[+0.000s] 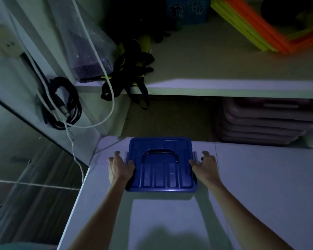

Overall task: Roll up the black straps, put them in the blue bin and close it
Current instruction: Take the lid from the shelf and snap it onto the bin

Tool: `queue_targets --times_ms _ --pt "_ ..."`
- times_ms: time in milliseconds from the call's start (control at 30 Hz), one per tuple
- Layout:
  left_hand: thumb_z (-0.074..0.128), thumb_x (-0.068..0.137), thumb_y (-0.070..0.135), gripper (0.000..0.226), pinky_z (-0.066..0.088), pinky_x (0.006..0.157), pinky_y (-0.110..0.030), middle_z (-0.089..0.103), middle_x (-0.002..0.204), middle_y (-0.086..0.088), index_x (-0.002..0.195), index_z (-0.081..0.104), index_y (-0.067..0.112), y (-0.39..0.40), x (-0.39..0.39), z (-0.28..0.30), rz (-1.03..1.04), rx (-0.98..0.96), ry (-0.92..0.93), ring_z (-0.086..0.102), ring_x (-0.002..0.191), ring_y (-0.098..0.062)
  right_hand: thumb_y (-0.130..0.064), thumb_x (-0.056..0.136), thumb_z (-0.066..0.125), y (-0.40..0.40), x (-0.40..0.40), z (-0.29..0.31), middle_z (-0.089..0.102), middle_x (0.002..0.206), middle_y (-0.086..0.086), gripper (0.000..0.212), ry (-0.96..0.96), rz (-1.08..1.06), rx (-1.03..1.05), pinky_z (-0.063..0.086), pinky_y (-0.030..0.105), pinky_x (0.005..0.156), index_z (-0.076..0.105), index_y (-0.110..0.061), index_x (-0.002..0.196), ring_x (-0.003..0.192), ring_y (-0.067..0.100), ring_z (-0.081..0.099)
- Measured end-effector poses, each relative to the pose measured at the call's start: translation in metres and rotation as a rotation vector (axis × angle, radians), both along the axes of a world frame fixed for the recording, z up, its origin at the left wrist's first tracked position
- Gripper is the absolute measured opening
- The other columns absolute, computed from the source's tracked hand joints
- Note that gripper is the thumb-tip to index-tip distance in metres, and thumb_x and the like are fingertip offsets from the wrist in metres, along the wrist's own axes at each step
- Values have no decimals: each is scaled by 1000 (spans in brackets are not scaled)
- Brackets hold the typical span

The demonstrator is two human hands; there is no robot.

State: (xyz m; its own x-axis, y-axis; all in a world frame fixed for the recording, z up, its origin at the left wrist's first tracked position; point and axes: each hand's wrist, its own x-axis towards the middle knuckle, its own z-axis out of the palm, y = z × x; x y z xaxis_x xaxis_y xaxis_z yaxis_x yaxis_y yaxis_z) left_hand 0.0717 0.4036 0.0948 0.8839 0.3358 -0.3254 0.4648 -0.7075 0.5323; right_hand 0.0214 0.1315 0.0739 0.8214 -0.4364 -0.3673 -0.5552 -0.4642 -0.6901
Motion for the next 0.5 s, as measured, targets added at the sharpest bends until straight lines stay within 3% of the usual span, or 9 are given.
queue_targets --times_ms 67,133,167,233,333,433,500 --pt "62 88 15 39 50 86 -45 61 117 -23 124 56 1 3 6 0 -16 -75 37 60 106 -40 -32 91 63 -1 -1 2 67 105 14 34 81 -12 66 50 33 83 64 -3 108 99 33 64" --pt "60 88 13 14 50 70 -38 64 91 -16 95 62 2 4 6 0 -55 -53 4 63 87 -36 -26 92 61 2 -4 6 66 73 8 28 -12 33 -16 48 33 64 60 -8 71 73 29 63" --pt "60 89 15 13 48 65 -36 63 85 -13 91 62 3 3 4 0 -81 4 -26 62 82 -36 -22 93 60 6 -5 8 60 65 6 32 -66 73 -118 43 31 58 53 -10 64 65 26 59" --pt "57 92 19 15 44 61 -35 60 83 -11 90 59 5 1 -3 0 -140 167 -71 59 77 -35 -16 95 56 16 -9 7 57 67 5 28 -123 170 -341 38 29 56 53 -11 67 60 23 55" --pt "53 96 18 15 41 60 -36 62 87 -14 93 58 4 -7 -12 1 -227 323 -123 63 81 -37 -1 92 55 30 -13 4 63 84 14 6 -137 274 -580 42 30 54 61 0 91 68 27 63" --pt "53 91 7 10 45 61 -39 69 92 -15 94 63 3 -13 -12 3 -292 435 -118 67 84 -36 10 86 54 35 -14 4 61 90 19 16 -102 352 -665 49 33 57 60 8 101 74 32 65" --pt "54 89 5 10 45 61 -39 69 88 -14 88 64 5 -13 -14 5 -307 466 -137 67 79 -35 5 89 55 32 -15 3 59 89 18 10 -164 339 -622 46 35 56 59 6 99 72 33 63"
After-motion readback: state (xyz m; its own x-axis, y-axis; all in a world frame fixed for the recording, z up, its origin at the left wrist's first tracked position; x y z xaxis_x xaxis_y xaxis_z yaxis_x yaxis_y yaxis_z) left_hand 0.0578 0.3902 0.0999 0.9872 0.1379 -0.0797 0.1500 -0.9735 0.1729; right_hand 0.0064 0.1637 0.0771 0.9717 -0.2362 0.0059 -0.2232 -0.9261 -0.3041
